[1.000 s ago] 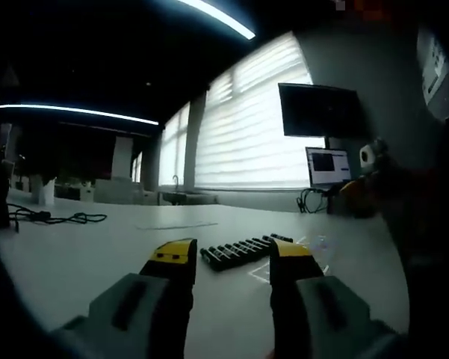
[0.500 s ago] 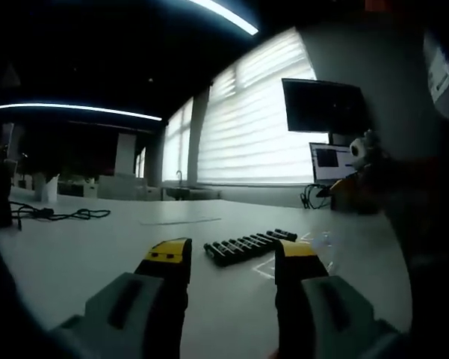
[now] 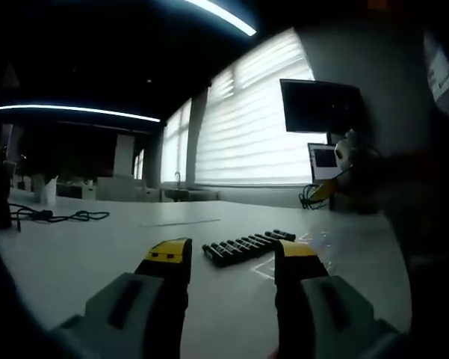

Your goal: Grip medicine bottles put into box

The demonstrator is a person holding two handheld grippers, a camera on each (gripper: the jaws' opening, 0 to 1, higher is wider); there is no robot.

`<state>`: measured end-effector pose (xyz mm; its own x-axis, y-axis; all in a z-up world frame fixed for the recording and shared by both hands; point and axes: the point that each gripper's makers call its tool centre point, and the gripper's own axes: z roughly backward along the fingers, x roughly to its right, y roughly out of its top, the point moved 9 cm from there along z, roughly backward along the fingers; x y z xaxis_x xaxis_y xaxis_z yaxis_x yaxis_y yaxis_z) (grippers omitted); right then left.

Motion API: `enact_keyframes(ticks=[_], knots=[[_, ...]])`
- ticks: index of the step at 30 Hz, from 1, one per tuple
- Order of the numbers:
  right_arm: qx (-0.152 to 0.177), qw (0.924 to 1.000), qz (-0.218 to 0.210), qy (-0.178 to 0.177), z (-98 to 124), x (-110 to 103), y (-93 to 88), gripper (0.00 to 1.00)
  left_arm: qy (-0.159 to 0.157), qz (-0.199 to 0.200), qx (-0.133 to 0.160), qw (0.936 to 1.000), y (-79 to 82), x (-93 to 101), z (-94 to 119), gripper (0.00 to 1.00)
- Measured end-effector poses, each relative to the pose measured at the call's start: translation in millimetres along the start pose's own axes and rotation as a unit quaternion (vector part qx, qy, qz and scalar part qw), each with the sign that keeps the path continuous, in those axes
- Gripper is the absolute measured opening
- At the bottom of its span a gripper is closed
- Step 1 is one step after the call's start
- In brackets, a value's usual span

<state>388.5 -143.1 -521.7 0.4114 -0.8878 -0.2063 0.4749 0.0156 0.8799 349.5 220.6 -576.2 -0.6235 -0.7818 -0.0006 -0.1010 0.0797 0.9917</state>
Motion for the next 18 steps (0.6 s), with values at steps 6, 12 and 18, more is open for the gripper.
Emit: enact_keyframes(ticks=[6, 12, 18], knots=[[-0.029, 0.9993, -0.018, -0.012, -14.2, -0.3, 6.3, 0.35, -0.003, -0.008, -0.001, 1.0000, -0.2, 1.8, -0.3, 0.37], [-0.078, 0.9957, -0.041, -0.028, -31.6, 3.9, 2.4, 0.30, -0.006, -0.016, 0.001, 0.9999, 0.5, 3.4, -0.1, 0.37], [-0.113, 0.9904, -0.068, -0.042, -47.7, 12.4, 2.5, 0.30, -0.009, -0.013, 0.004, 0.9999, 1.1, 3.9, 0.4, 0.37]])
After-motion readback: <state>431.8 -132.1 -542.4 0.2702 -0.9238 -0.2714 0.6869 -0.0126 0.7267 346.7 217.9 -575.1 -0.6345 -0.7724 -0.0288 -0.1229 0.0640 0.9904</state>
